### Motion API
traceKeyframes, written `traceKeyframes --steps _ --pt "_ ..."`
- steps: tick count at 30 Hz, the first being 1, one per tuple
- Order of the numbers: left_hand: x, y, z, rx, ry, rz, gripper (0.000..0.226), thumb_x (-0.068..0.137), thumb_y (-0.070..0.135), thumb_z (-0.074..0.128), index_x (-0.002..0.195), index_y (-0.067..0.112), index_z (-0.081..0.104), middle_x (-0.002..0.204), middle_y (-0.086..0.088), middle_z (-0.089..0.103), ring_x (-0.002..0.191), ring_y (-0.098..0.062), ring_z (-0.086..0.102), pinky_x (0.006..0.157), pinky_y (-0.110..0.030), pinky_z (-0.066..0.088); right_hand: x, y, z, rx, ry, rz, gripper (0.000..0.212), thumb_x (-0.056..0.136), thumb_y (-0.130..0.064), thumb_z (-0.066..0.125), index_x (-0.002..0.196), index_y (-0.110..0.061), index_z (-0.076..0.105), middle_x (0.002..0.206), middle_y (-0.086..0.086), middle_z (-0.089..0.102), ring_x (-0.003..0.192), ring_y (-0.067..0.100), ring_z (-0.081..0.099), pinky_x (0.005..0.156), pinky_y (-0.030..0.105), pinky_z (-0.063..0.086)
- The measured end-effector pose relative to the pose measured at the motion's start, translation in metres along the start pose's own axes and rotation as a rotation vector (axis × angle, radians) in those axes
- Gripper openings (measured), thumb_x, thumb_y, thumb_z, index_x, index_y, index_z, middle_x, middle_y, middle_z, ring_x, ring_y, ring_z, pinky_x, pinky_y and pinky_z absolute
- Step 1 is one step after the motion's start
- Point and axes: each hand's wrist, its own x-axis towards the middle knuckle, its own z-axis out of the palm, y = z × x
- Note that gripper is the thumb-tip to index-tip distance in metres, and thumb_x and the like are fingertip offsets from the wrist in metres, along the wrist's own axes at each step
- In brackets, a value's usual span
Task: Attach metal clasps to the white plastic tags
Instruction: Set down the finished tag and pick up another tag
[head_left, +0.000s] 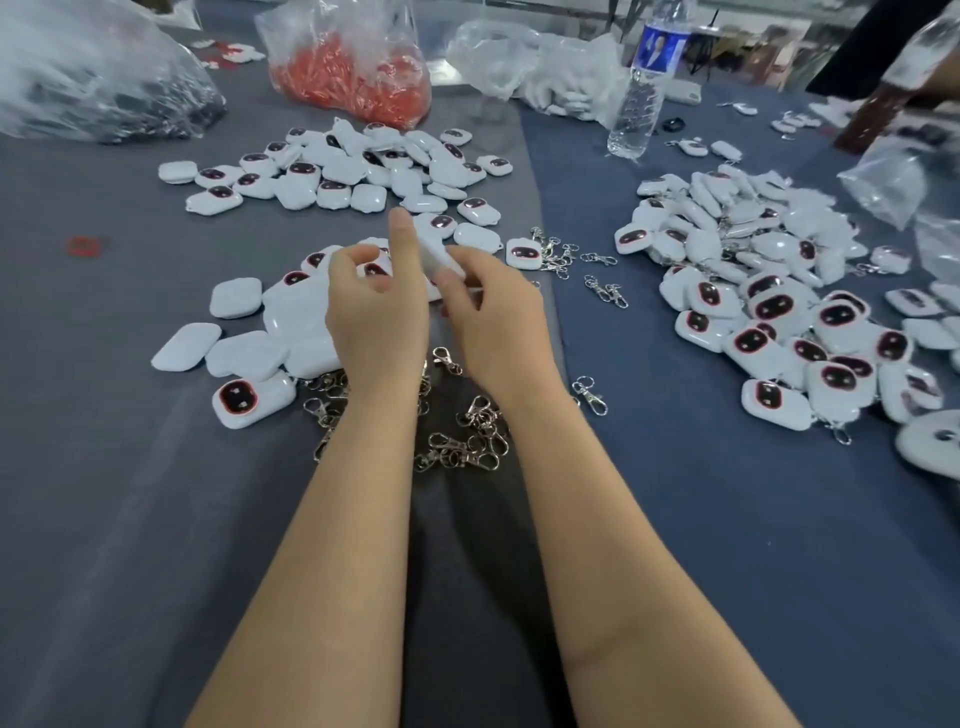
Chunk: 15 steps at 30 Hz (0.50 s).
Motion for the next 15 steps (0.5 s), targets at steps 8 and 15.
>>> traceKeyframes --steps 8,15 --pt "-0.022 -0.002 0.008 -0.217 -0.243 -0.148 0.009 0.092 0.016 0.058 0.099 0.010 0.059 0.075 -0.002 0.061 0.047 -0.003 0.057 0.049 -0.018 0.050 -0.007 0.019 -0.043 0.111 -0.088 0.088 0.044 0.087 0.001 0.046 0.125 -0.020 0.055 0.108 -0.005 0.063 0.093 0.012 0.061 0.089 0.031 0.051" --pt "-0.008 0.003 -0.007 -0.590 -0.235 -0.362 0.012 0.094 0.008 0.052 0.100 -0.001 0.058 0.084 -0.011 0.070 0.071 -0.012 0.070 0.059 -0.019 0.056 -0.011 0.027 -0.040 -0.409 -0.189 0.122 0.043 0.078 -0.055 0.068 0.111 -0.026 0.065 0.105 -0.004 0.059 0.102 0.017 0.054 0.088 0.032 0.044"
